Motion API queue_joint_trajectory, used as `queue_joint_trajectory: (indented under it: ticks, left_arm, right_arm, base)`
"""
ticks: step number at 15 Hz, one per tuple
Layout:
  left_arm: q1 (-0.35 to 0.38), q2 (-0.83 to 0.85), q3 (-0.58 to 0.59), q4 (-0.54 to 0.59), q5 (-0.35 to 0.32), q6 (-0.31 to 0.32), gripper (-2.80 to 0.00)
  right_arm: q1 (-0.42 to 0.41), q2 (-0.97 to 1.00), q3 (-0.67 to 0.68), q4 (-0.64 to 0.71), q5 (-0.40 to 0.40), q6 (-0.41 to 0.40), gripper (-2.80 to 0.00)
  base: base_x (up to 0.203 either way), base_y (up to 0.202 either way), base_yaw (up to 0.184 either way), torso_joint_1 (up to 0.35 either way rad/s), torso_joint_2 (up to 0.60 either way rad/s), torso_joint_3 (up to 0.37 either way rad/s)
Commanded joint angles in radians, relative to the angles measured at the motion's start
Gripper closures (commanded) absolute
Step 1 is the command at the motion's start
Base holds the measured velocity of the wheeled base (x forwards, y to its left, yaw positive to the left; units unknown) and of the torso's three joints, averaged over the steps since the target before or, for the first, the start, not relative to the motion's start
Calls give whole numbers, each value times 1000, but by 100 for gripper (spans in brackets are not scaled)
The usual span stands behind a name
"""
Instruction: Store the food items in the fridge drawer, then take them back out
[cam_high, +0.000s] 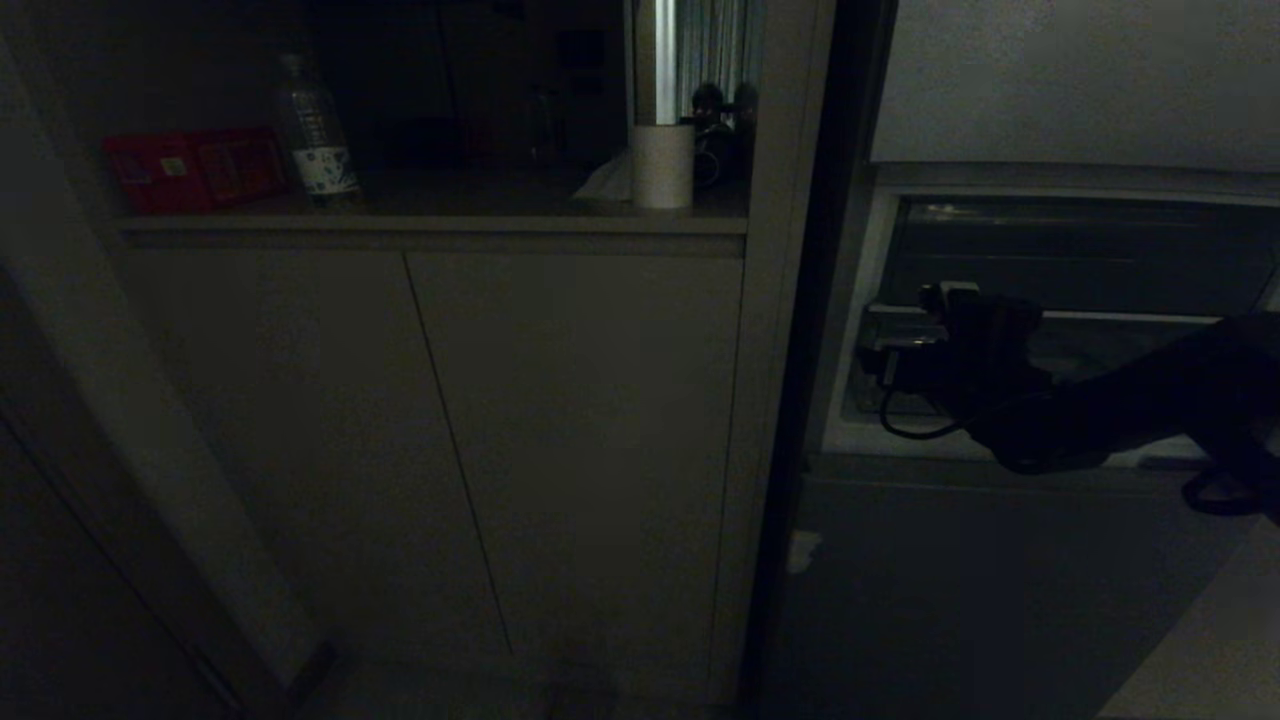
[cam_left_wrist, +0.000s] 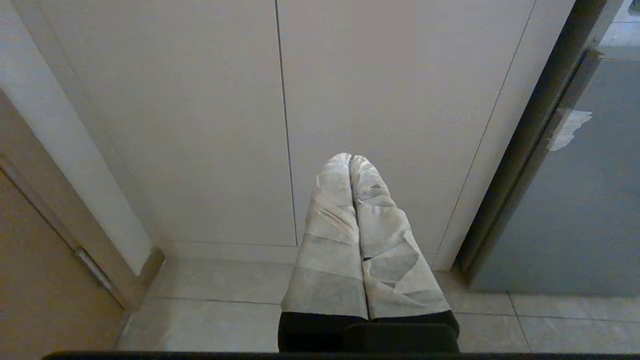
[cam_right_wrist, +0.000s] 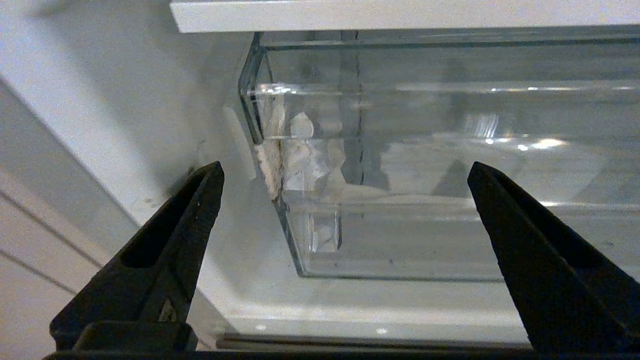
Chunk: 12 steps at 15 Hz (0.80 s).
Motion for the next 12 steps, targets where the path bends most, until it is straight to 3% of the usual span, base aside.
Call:
queue_joint_trajectory:
  ticks: [1,2,3,12]
  left_arm:
    - [0,2,0,0,0,0,0]
    - [0,2,0,0,0,0,0]
    - [0,2,0,0,0,0,0]
    - [0,2,0,0,0,0,0]
  right_arm:
    - [5,10,-18,-2,-2,1,-280]
    - [5,16,-25,0,-2,2,-280]
    - [5,22,-30,-2,-3,2,0]
    - [44,33,-59,17,-8,0,0]
  base:
    - [0,0,0,0,0,0]
    - [0,0,0,0,0,0]
    - [0,0,0,0,0,0]
    - [0,0,0,0,0,0]
